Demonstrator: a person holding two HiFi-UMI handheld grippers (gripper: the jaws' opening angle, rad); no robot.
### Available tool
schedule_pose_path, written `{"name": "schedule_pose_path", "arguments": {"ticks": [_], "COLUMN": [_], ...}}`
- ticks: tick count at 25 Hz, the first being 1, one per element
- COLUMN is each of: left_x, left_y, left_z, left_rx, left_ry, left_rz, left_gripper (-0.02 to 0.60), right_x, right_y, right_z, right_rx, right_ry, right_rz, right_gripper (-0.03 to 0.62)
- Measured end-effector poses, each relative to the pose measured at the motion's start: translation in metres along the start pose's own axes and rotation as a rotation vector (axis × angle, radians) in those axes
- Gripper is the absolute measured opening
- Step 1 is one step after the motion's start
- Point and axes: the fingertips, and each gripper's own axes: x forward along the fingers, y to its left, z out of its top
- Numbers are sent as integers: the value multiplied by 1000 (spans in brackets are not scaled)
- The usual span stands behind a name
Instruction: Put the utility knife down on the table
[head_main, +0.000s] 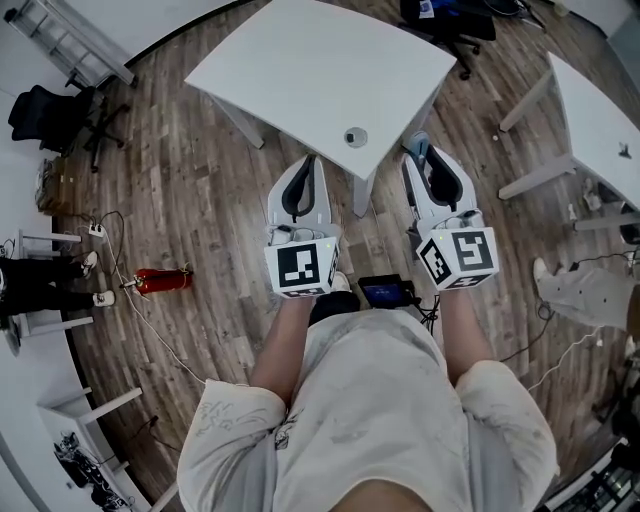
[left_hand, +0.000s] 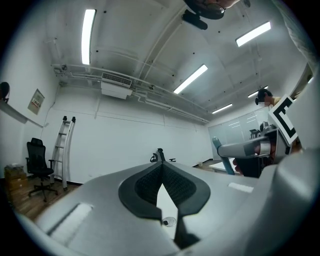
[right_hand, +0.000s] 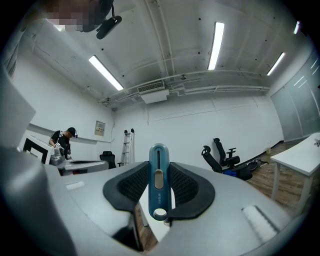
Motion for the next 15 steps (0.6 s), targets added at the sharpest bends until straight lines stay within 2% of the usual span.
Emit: {"name": "schedule_pose_path", "arguments": {"ticks": [5,7,12,15], "left_x": [51,66,117,168], "left_y": [111,141,161,151], "left_z": [-2,-7,-30,-33], "left_rx": [-22,-34,-53,-47], "left_ry": [-6,-8,7,20], "left_rz": [-15,-22,-27,-16], "left_gripper": [20,20,20,20], "right_x": [110,142,198,231], "right_y": [44,52,27,-16], "right_z": [-8,-19,-47,-53], "right_rx": [-18,-22,-33,-32], "right_ry": [36,66,117,144], "right_rz": [-32,-48,-64,-52], "right_gripper": [135,135,135,135]}}
